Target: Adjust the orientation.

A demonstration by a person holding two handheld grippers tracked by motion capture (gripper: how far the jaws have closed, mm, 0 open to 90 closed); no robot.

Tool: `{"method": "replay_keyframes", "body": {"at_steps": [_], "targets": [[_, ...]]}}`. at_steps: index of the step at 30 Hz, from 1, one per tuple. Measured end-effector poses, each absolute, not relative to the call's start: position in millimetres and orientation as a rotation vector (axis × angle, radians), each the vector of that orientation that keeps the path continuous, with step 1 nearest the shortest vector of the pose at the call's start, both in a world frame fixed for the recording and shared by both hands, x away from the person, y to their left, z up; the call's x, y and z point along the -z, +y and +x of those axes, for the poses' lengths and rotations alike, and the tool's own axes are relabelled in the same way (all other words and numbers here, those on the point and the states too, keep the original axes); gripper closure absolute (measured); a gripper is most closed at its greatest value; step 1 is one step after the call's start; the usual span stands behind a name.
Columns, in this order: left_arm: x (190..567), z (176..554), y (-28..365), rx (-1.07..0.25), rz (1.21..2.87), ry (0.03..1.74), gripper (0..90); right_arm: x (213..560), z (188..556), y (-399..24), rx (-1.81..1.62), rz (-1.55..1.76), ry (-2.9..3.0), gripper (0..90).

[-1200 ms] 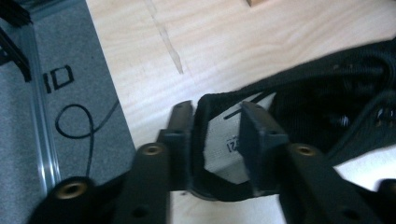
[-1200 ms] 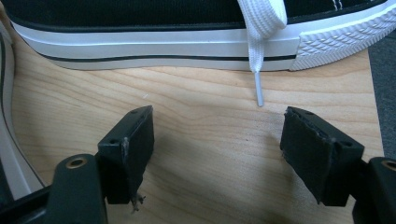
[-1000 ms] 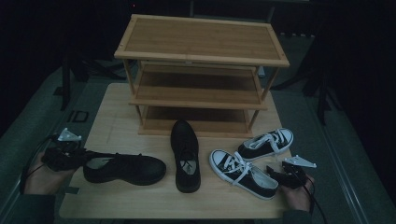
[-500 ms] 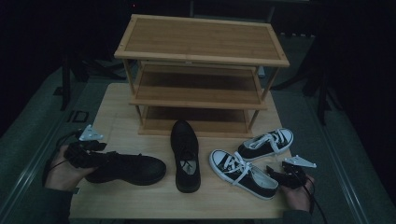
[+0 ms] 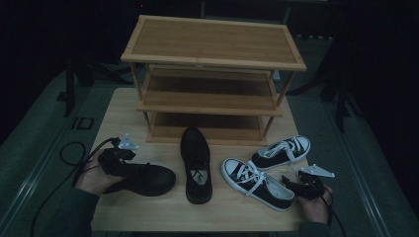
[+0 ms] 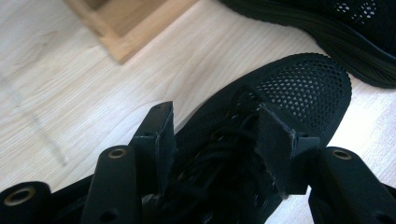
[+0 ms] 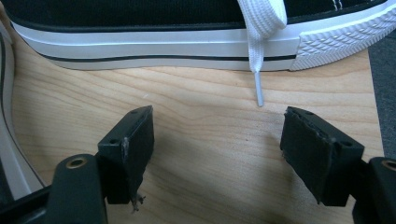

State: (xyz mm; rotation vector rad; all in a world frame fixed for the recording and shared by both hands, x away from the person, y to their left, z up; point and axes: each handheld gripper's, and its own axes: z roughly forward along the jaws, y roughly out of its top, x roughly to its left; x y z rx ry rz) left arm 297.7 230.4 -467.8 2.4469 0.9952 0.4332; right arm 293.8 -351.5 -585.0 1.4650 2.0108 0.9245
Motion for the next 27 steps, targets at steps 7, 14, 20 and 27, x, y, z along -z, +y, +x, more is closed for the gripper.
{"method": "replay_keyframes", "body": {"at_steps": [7,14,20,27], "targets": [[476.2,306.3,216.2,-0.414,2.514,0.979,49.9,585.0,293.8,-351.5,-0.925,1.466,2.011,25.7],[482.5,309.9,215.1,-0.409,2.569,0.981,51.5,585.0,293.9,-351.5,-0.924,1.466,2.010,25.7],[483.6,312.2,215.2,-0.462,2.554,1.005,54.4,585.0,293.8,-351.5,-0.924,1.466,2.011,25.7],[482.3,326.0,216.3,-0.505,2.533,1.089,55.7,585.0,293.9,-351.5,-0.924,1.466,2.011,25.7]]}}
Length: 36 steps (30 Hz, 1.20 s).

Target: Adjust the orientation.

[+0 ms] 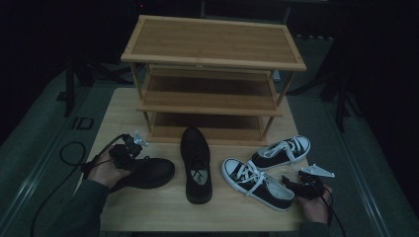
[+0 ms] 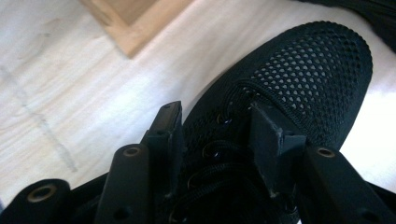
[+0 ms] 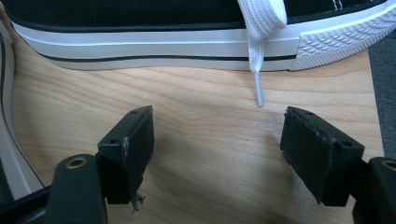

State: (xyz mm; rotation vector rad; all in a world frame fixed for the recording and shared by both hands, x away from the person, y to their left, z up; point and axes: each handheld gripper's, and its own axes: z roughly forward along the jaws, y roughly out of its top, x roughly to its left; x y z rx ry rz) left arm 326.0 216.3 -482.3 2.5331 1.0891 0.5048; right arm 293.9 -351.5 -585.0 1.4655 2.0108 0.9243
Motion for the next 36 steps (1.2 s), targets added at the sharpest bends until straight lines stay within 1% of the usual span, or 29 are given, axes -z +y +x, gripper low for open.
{"method": "replay_keyframes", "body": {"at_steps": [3,5,6,8,9,10,17,19,20,23,27,32,34,35,36], "targets": [[481.7,336.2,218.7,-0.514,2.506,1.146,58.1,585.0,293.9,-351.5,-0.925,1.465,2.011,25.7],[481.7,340.2,219.1,-0.523,2.495,1.174,61.6,585.0,293.9,-351.5,-0.924,1.465,2.011,25.7],[481.7,343.0,219.9,-0.527,2.489,1.189,61.6,585.0,293.9,-351.5,-0.924,1.465,2.011,25.7],[481.1,348.6,222.3,-0.514,2.475,1.218,65.9,585.0,293.9,-351.5,-0.924,1.465,2.010,25.7],[480.5,353.9,224.2,-0.524,2.455,1.253,70.4,585.0,293.9,-351.5,-0.924,1.466,2.011,25.7],[480.5,353.9,224.2,-0.524,2.455,1.253,72.0,585.0,293.9,-351.5,-0.924,1.466,2.011,25.7],[480.2,370.7,236.4,-0.545,2.350,1.369,77.8,585.0,293.9,-351.5,-0.924,1.466,2.011,25.7],[478.7,370.4,238.5,-0.532,2.328,1.377,78.1,584.9,293.9,-351.5,-0.924,1.466,2.011,25.7],[476.9,368.9,239.4,-0.528,2.322,1.372,76.8,585.0,293.9,-351.5,-0.924,1.466,2.011,25.7],[467.8,360.8,243.9,-0.514,2.279,1.348,68.7,585.0,293.9,-351.6,-0.924,1.465,2.011,25.7],[453.7,347.3,252.7,-0.526,2.260,1.324,68.4,585.0,293.9,-351.6,-0.925,1.465,2.011,25.7],[446.7,333.8,266.8,-0.551,2.290,1.312,68.8,584.9,293.8,-351.5,-0.925,1.466,2.011,25.7],[446.5,330.0,274.4,-0.562,2.298,1.325,70.6,585.0,293.9,-351.5,-0.925,1.465,2.011,25.7],[446.3,328.4,278.9,-0.560,2.289,1.328,73.6,585.0,293.9,-351.5,-0.925,1.465,2.011,25.7],[446.1,326.8,283.4,-0.568,2.283,1.336,73.6,585.0,293.9,-351.5,-0.925,1.465,2.011,25.7]]}}
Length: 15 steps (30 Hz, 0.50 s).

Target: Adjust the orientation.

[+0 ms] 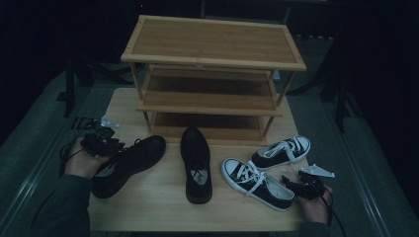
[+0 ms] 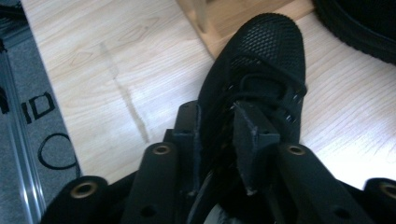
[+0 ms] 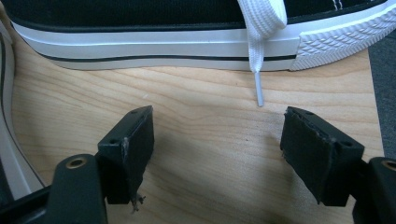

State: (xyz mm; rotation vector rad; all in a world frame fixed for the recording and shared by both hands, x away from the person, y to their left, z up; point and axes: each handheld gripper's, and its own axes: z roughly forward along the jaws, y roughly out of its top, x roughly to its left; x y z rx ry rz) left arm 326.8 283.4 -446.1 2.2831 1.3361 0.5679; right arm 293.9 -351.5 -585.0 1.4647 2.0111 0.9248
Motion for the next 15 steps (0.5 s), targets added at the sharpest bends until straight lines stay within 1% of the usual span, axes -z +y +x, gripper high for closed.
{"method": "replay_keyframes", "body": {"at_steps": [2,3,4,5,6,15], "targets": [[446.3,325.5,294.2,-0.571,2.274,1.370,77.8,585.0,293.9,-351.5,-0.925,1.465,2.011,25.7],[446.9,325.2,297.8,-0.571,2.267,1.381,81.7,585.0,293.8,-351.5,-0.924,1.466,2.011,25.7],[447.8,324.9,302.2,-0.569,2.264,1.394,81.7,585.0,293.8,-351.5,-0.924,1.466,2.011,25.7],[451.5,324.4,310.0,-0.554,2.260,1.408,86.9,585.0,293.9,-351.5,-0.924,1.465,2.011,25.7],[451.5,324.4,310.0,-0.554,2.260,1.408,89.2,585.0,293.9,-351.5,-0.924,1.465,2.011,25.7],[478.8,326.1,344.9,-0.489,2.211,1.478,90.0,585.0,293.8,-351.5,-0.924,1.465,2.011,25.7]]}}
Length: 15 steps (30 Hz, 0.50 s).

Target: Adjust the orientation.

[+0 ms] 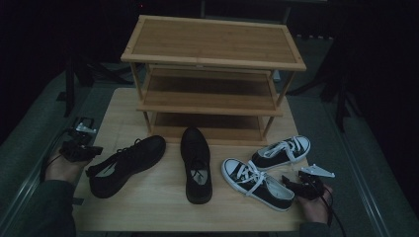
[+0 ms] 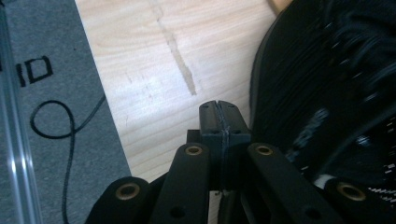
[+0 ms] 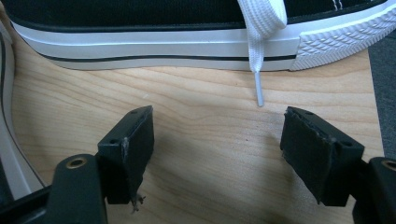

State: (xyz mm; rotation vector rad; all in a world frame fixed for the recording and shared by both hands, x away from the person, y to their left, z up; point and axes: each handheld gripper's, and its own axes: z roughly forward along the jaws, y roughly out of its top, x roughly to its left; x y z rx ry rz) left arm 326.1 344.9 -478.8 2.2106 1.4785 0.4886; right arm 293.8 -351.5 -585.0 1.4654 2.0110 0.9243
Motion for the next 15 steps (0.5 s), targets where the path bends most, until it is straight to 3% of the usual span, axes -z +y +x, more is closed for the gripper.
{"method": "replay_keyframes", "body": {"at_steps": [15], "targets": [[519.5,322.5,364.4,-0.380,2.197,1.464,90.0,585.0,293.8,-351.5,-0.924,1.466,2.011,25.7]]}}
